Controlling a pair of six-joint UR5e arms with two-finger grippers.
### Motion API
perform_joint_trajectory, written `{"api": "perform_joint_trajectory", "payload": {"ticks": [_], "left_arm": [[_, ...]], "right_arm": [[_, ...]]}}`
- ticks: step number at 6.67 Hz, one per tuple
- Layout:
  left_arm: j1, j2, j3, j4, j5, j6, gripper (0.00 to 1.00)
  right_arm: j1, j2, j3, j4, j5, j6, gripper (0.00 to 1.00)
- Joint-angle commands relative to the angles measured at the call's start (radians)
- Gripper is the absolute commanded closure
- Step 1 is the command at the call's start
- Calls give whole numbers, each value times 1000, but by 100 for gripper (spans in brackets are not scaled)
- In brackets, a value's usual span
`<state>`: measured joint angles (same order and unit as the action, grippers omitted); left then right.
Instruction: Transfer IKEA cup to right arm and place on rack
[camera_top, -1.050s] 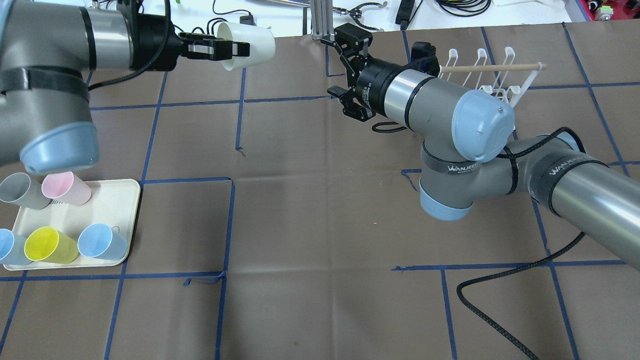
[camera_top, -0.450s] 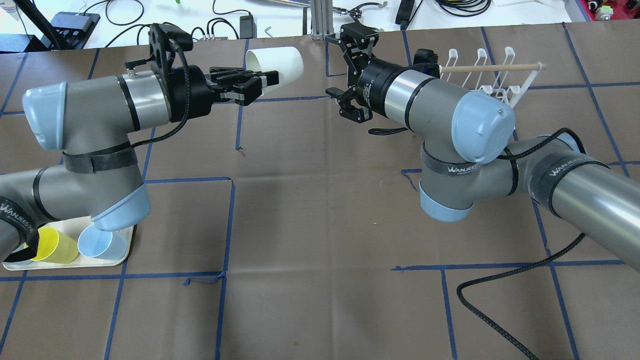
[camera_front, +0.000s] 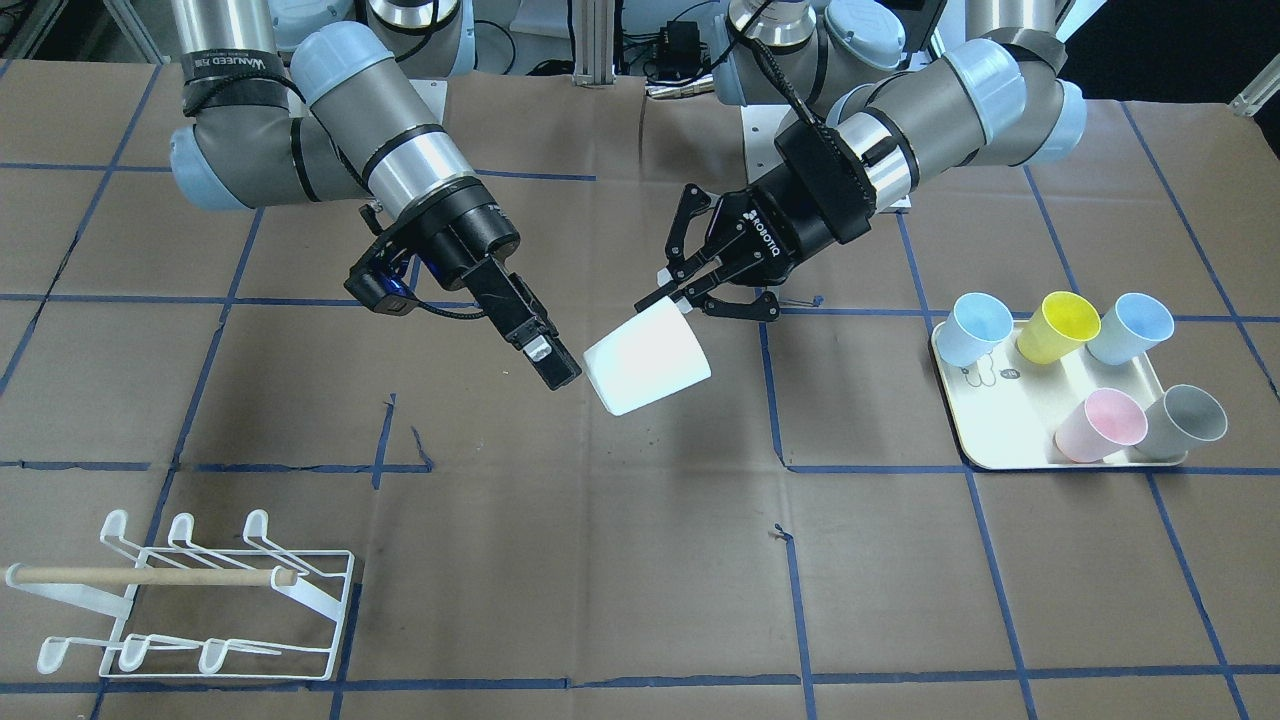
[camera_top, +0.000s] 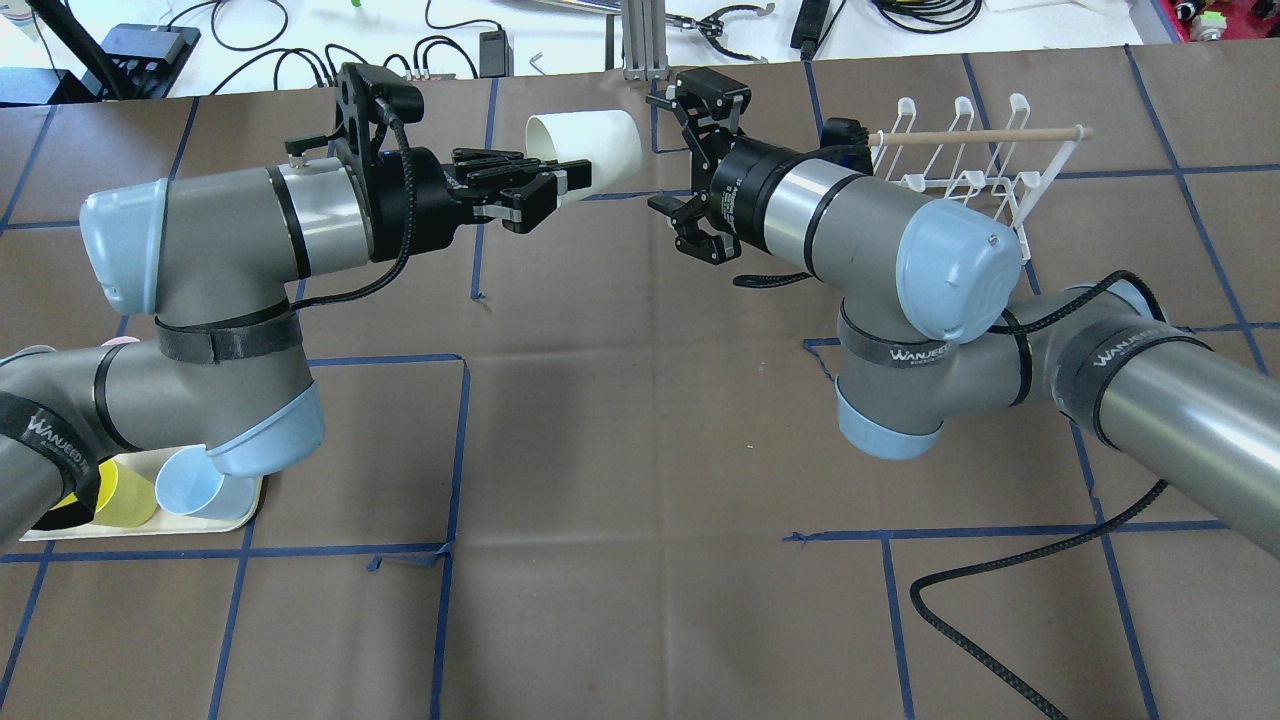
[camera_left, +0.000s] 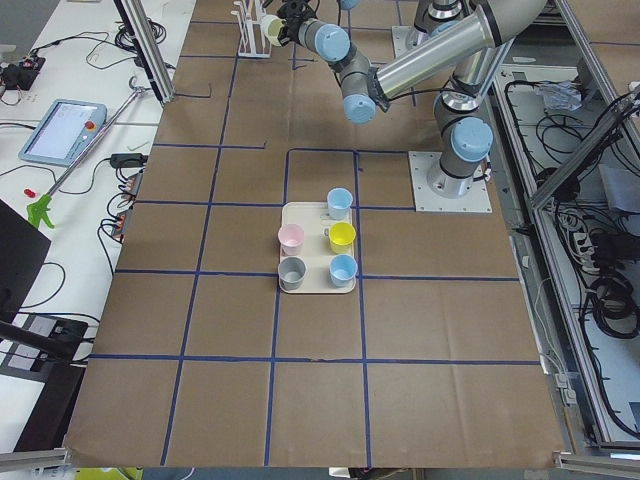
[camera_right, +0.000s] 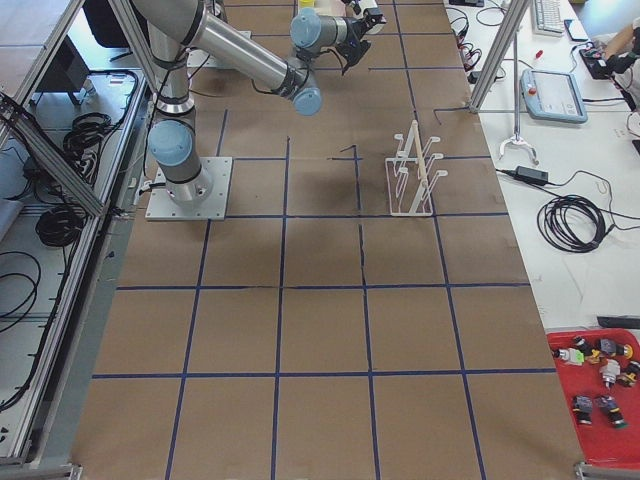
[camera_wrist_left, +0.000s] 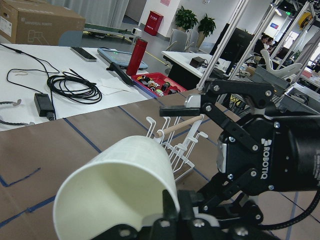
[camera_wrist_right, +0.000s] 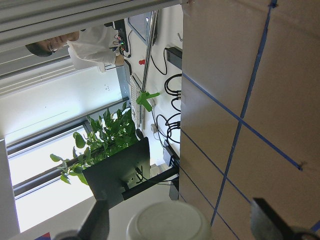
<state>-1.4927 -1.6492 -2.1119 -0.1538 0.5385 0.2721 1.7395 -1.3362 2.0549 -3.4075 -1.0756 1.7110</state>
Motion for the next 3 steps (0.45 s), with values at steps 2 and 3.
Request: {"api": "perform_joint_trajectory", "payload": {"ticks": [2, 3], "left_arm": [[0, 0, 0, 0, 0, -2, 100], [0, 0, 1, 0, 0, -4, 100]], "right_arm": [[38, 0, -8, 5, -35, -2, 0], [41, 0, -18, 5, -41, -4, 1]]}}
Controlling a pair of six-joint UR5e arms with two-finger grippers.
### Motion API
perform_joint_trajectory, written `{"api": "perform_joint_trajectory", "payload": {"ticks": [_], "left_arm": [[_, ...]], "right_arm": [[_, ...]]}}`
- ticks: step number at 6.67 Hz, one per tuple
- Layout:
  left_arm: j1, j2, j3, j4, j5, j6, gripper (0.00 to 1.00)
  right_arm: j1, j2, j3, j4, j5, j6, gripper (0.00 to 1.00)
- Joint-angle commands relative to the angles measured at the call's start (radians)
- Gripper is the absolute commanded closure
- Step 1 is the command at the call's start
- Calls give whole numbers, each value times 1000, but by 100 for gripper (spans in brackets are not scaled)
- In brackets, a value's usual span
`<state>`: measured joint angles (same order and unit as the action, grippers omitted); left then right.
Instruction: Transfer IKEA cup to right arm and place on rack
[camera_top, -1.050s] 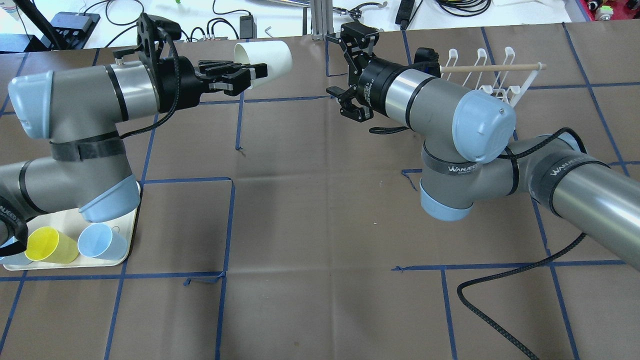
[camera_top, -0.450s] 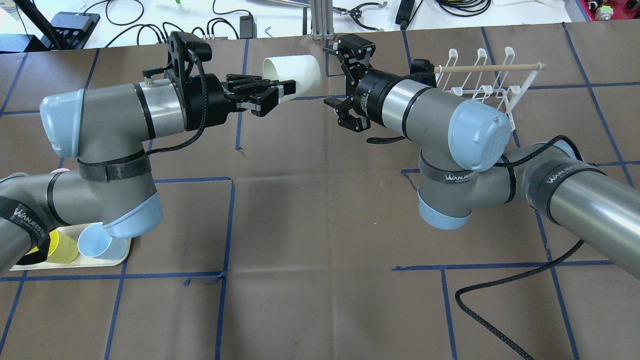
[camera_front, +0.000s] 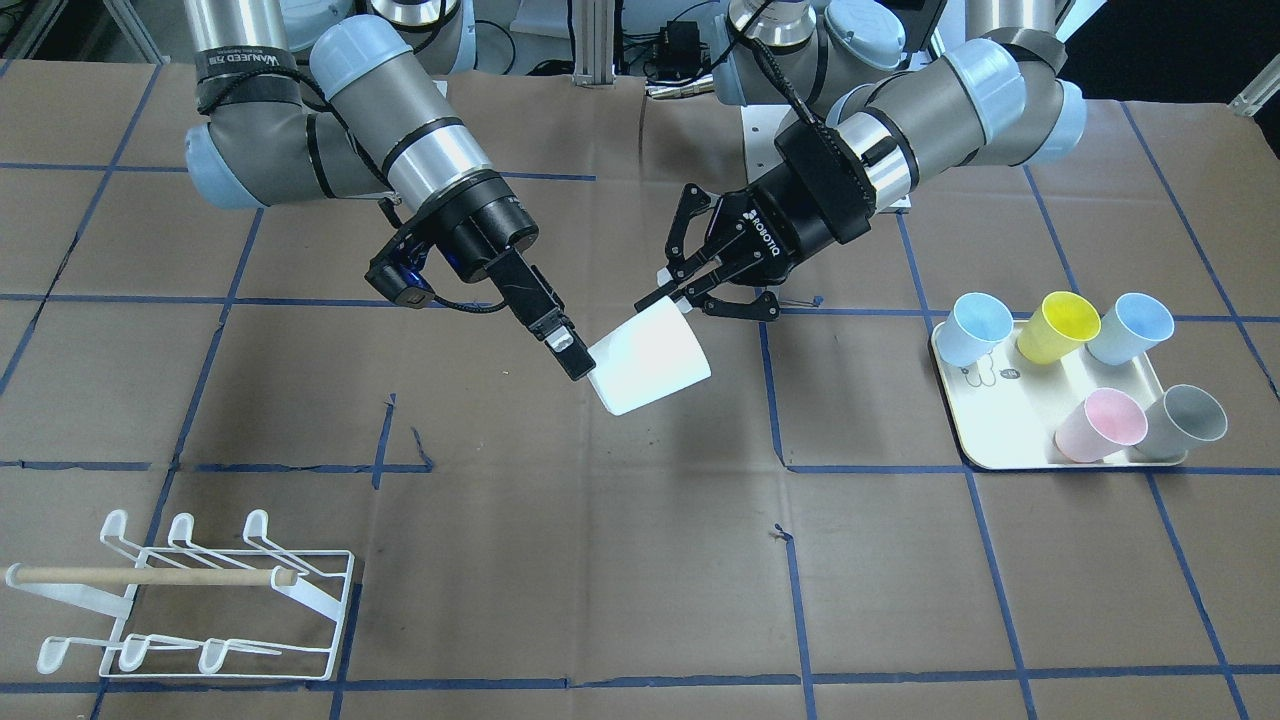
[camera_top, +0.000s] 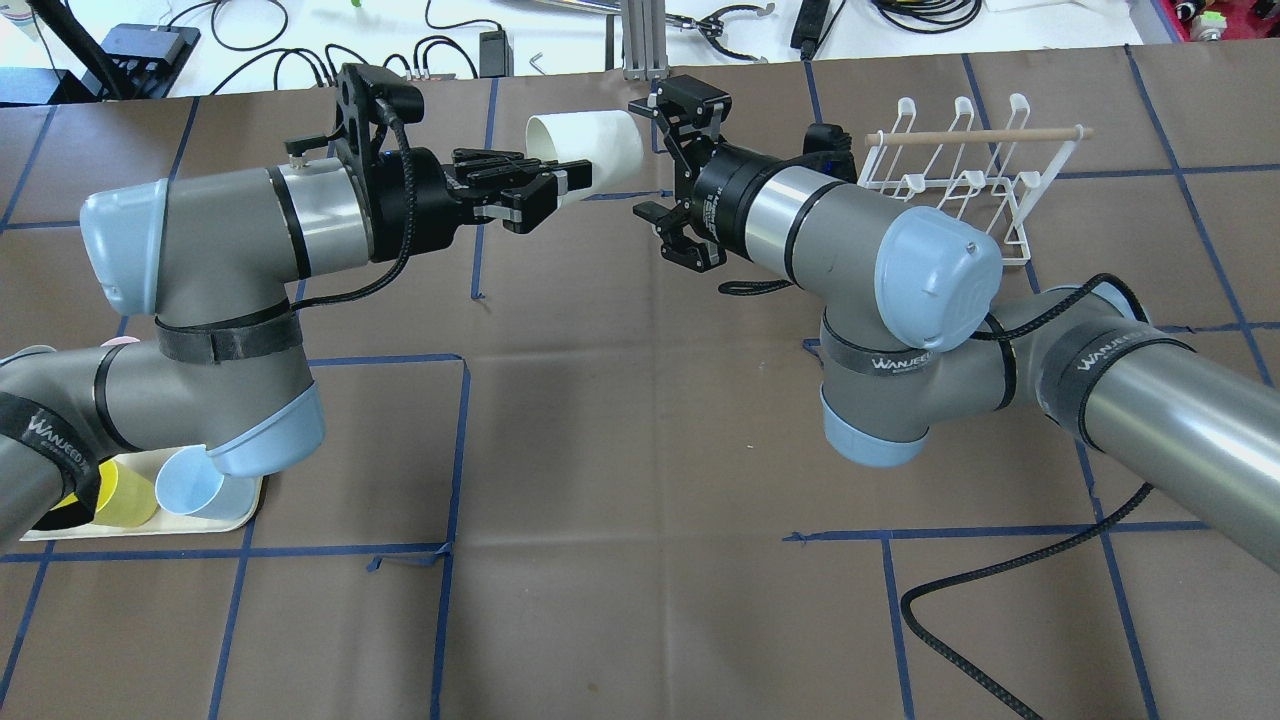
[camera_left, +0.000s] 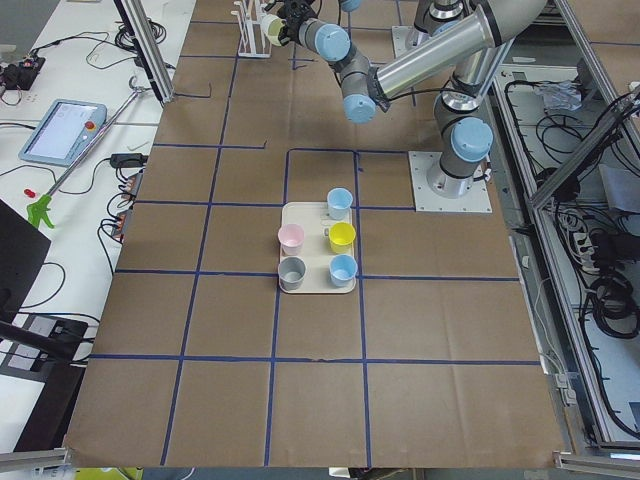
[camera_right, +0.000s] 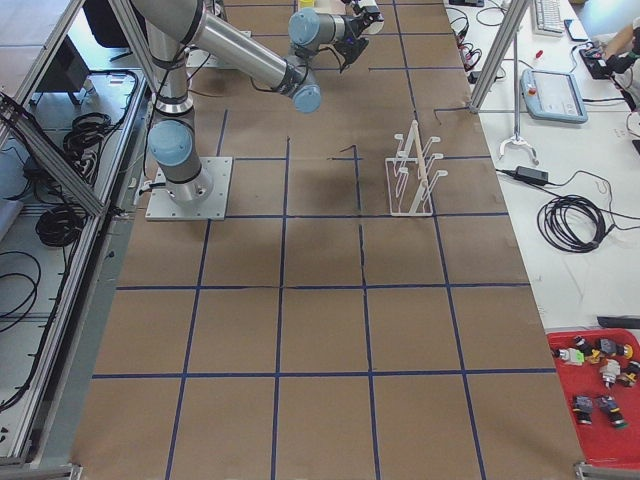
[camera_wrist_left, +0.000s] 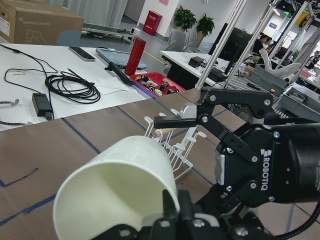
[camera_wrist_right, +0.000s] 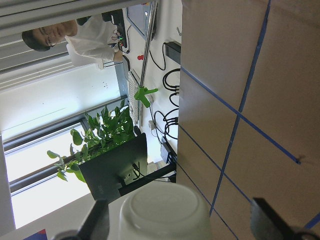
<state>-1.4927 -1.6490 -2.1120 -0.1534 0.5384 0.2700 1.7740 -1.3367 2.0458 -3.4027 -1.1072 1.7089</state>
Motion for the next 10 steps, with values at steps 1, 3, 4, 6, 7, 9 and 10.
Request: {"api": "perform_joint_trajectory", "payload": {"ticks": [1, 3, 4, 6, 7, 9, 10], "left_arm": [[0, 0, 1, 0, 0, -2, 100], [0, 0, 1, 0, 0, -9, 100], [0, 0, 1, 0, 0, -9, 100], [0, 0, 1, 0, 0, -11, 100], [0, 0, 1, 0, 0, -11, 100], [0, 0, 1, 0, 0, -11, 100], [0, 0, 1, 0, 0, -12, 100]], "right_arm": [[21, 4, -31, 5, -28, -2, 1], [44, 30, -50, 5, -46, -2, 2], [50, 39, -70, 5, -52, -3, 2], [62, 57, -81, 5, -54, -3, 3], [64, 59, -81, 5, -54, -3, 4], [65, 59, -81, 6, -49, -5, 19], [65, 57, -81, 6, -40, -5, 37]]}}
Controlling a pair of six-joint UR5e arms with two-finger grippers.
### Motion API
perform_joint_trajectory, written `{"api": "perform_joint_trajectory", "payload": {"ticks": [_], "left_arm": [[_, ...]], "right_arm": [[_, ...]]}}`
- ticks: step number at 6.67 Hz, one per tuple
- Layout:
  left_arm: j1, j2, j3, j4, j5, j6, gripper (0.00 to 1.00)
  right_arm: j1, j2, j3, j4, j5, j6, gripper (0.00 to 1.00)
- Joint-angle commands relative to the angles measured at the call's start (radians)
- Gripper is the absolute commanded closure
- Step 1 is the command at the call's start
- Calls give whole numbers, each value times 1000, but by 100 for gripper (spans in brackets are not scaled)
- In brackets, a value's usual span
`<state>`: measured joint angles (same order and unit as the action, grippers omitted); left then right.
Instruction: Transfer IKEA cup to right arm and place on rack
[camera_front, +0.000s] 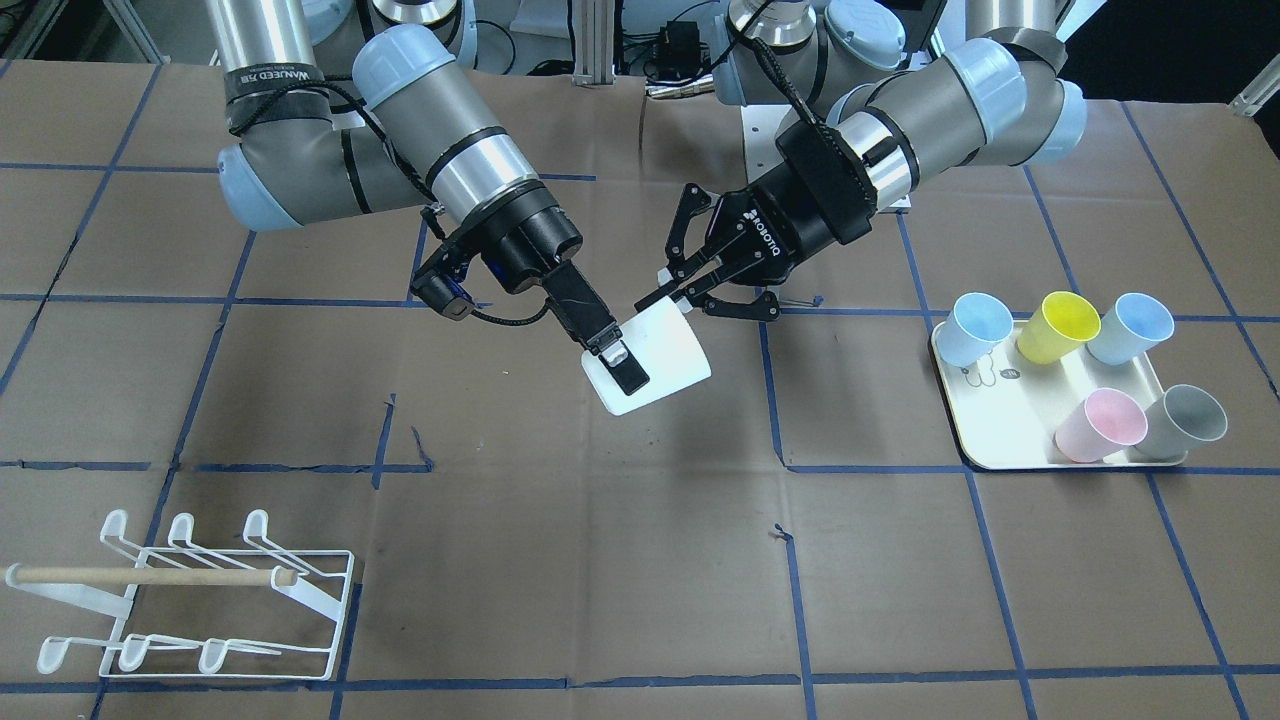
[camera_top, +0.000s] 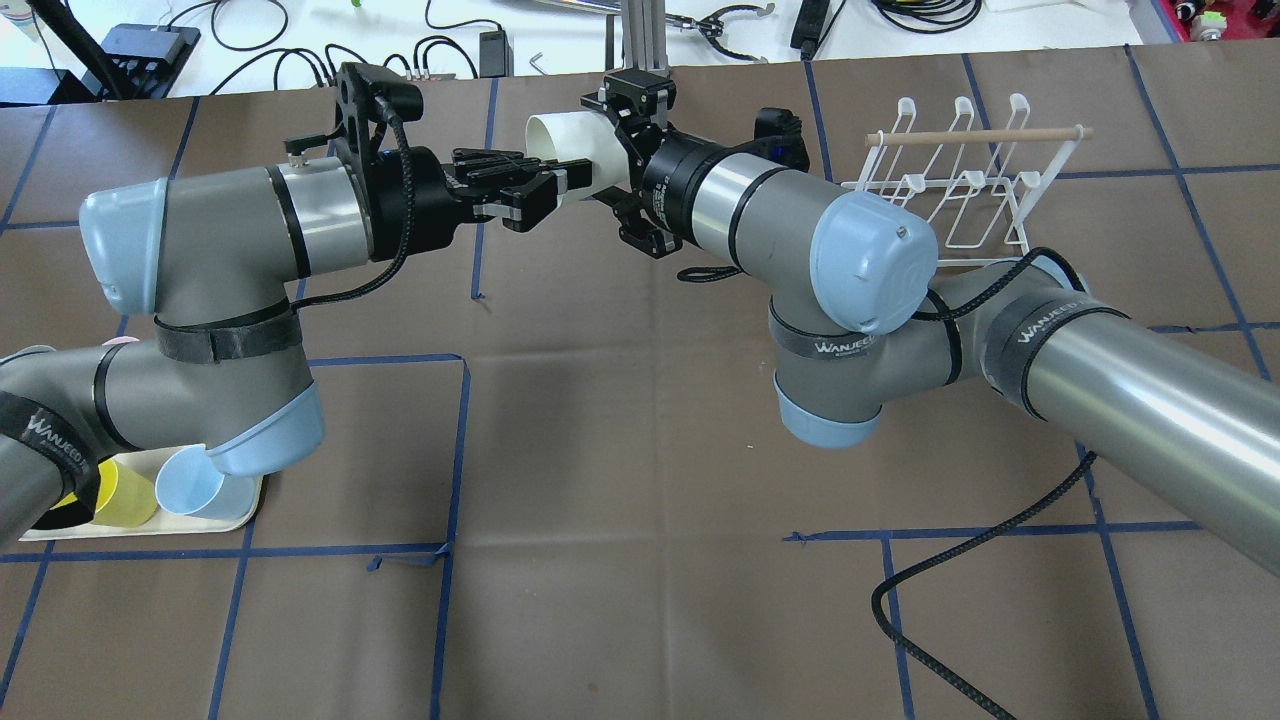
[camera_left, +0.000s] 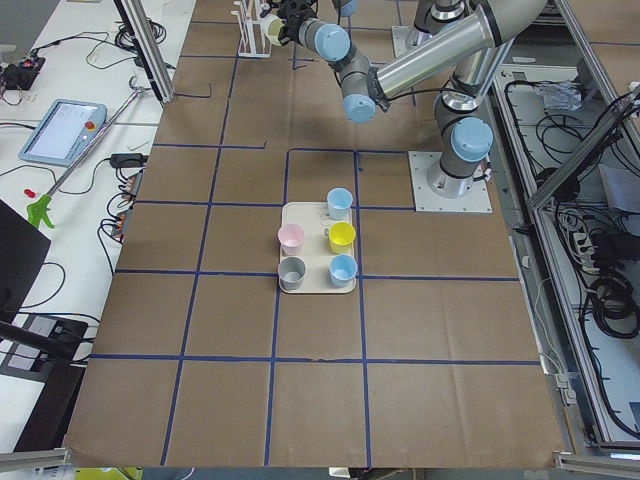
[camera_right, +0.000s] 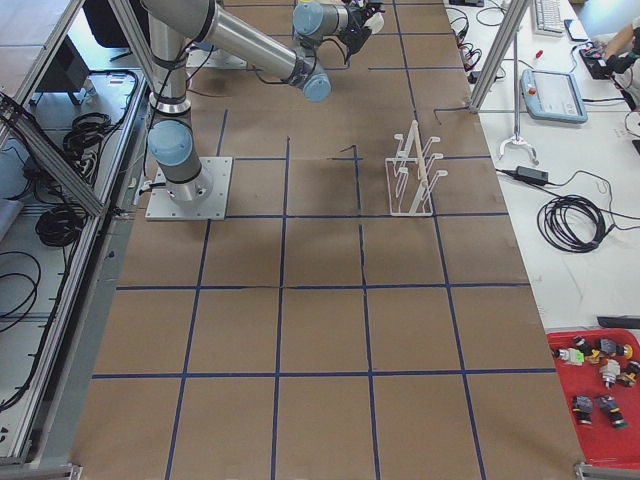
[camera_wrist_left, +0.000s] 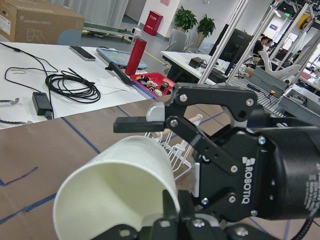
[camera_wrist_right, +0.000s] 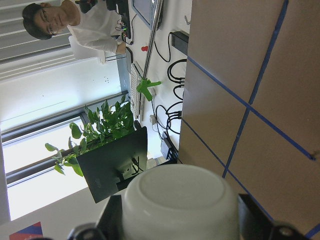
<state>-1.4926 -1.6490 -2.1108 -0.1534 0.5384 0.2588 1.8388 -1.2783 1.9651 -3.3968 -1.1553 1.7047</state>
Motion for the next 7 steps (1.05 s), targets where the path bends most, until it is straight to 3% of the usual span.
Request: {"api": "perform_joint_trajectory", "payload": {"ticks": [1, 2, 3, 4, 5, 6, 7], "left_arm": [[0, 2, 0, 2, 0, -10, 100], [0, 3, 0, 2, 0, -12, 96], [0, 6, 9, 3, 3, -39, 77], [0, 3, 9, 5, 2, -49, 38], [0, 3, 11, 3, 2, -65, 8], [5, 8, 11, 8, 3, -84, 1], [21, 15, 5, 9, 6, -90, 1]], "right_arm": [[0, -1, 0, -1, 11, 1, 44], [0, -3, 0, -1, 14, 3, 51], [0, -4, 0, -1, 16, 1, 55], [0, -4, 0, -1, 16, 1, 58], [0, -6, 0, -1, 16, 1, 60], [-1, -6, -2, -1, 16, 1, 61], [-1, -6, -3, -3, 14, 1, 61]]}}
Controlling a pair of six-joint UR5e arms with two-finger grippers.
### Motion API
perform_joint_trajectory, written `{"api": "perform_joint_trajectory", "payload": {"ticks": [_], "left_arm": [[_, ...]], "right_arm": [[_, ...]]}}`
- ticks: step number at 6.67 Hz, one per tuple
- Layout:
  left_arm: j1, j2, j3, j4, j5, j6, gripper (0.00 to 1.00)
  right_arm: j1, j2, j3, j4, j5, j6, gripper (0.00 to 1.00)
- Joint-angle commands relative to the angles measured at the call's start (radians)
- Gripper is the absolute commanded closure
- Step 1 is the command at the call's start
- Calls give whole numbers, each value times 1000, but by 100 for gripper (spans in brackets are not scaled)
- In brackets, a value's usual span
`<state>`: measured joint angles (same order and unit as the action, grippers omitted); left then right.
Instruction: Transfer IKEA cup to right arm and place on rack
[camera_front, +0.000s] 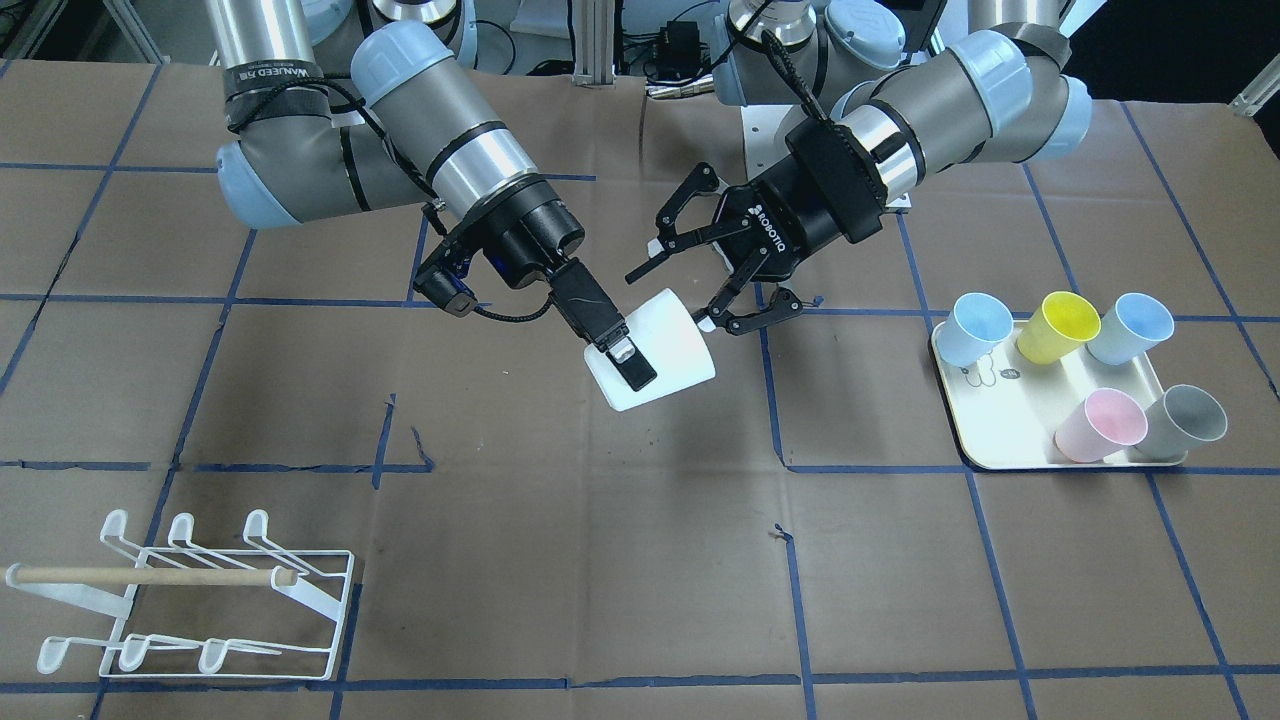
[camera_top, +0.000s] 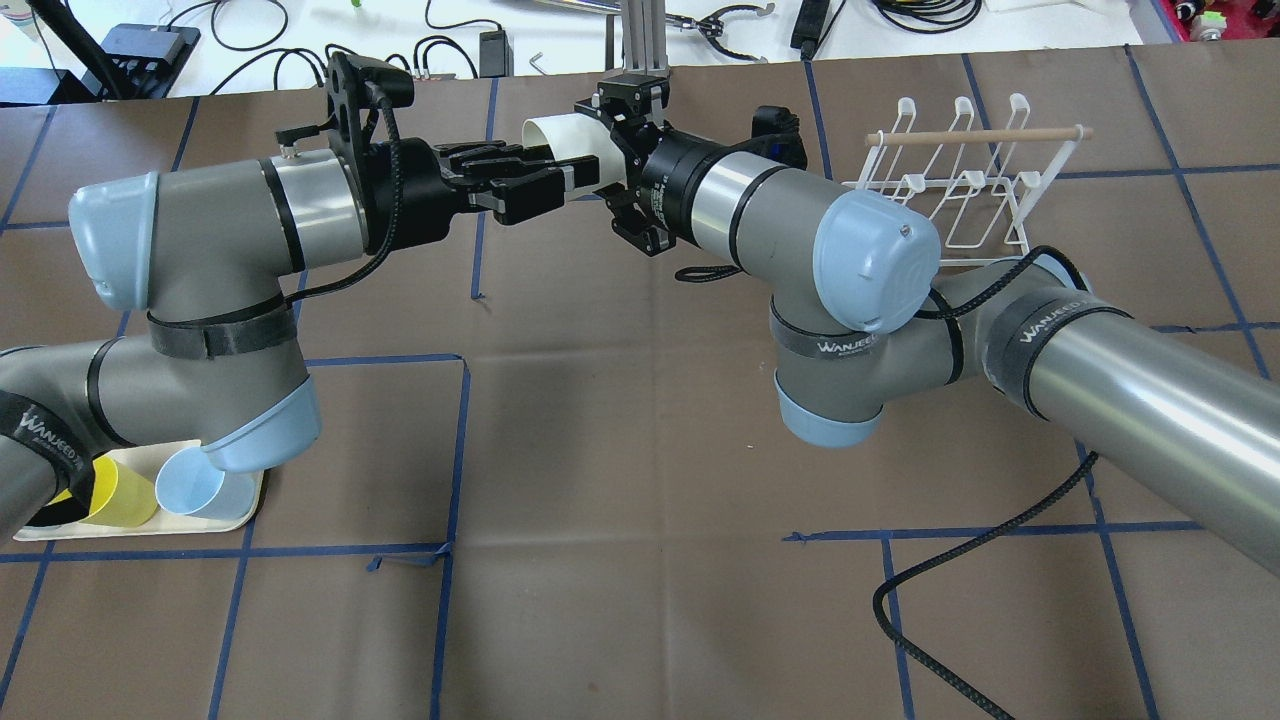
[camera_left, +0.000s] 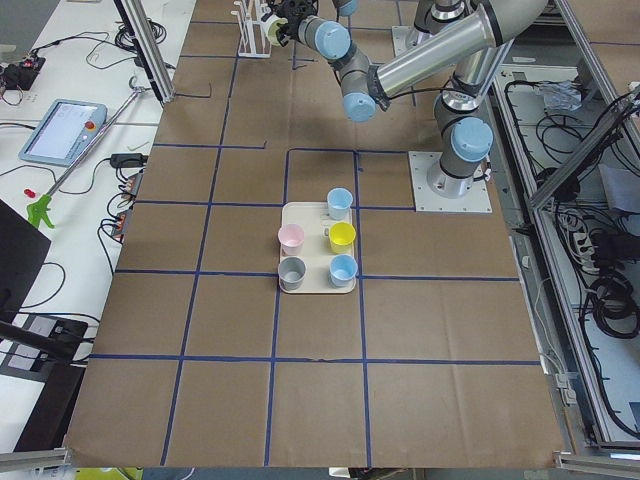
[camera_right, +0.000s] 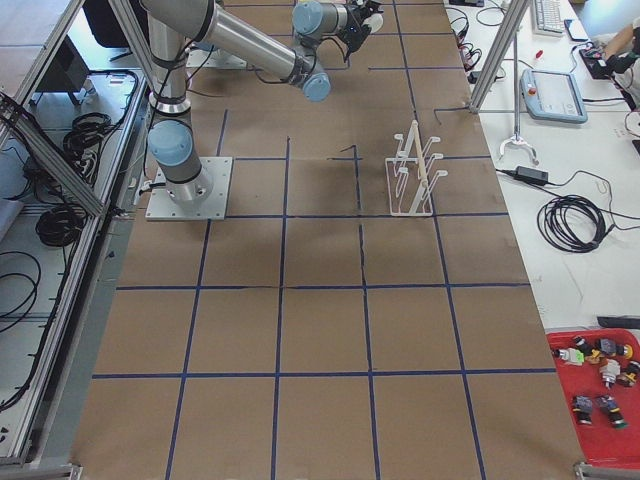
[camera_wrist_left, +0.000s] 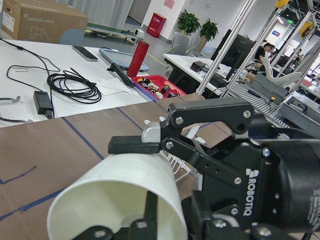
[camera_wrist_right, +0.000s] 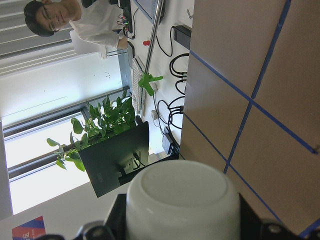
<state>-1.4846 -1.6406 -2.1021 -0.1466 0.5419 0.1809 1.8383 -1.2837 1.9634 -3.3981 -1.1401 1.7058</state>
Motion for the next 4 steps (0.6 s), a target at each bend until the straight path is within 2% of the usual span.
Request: {"api": "perform_joint_trajectory", "payload": {"ticks": [1, 3, 4], "left_arm": [[80, 22, -9, -4, 3, -29, 1], [222, 60, -36, -13, 6, -31, 1], [227, 64, -24, -37, 121, -31, 1]], "right_arm": [[-1, 1, -9, -3, -1, -12, 61], [-36, 9, -41, -3, -10, -101, 64], [-80, 20, -54, -6, -13, -198, 64]]}}
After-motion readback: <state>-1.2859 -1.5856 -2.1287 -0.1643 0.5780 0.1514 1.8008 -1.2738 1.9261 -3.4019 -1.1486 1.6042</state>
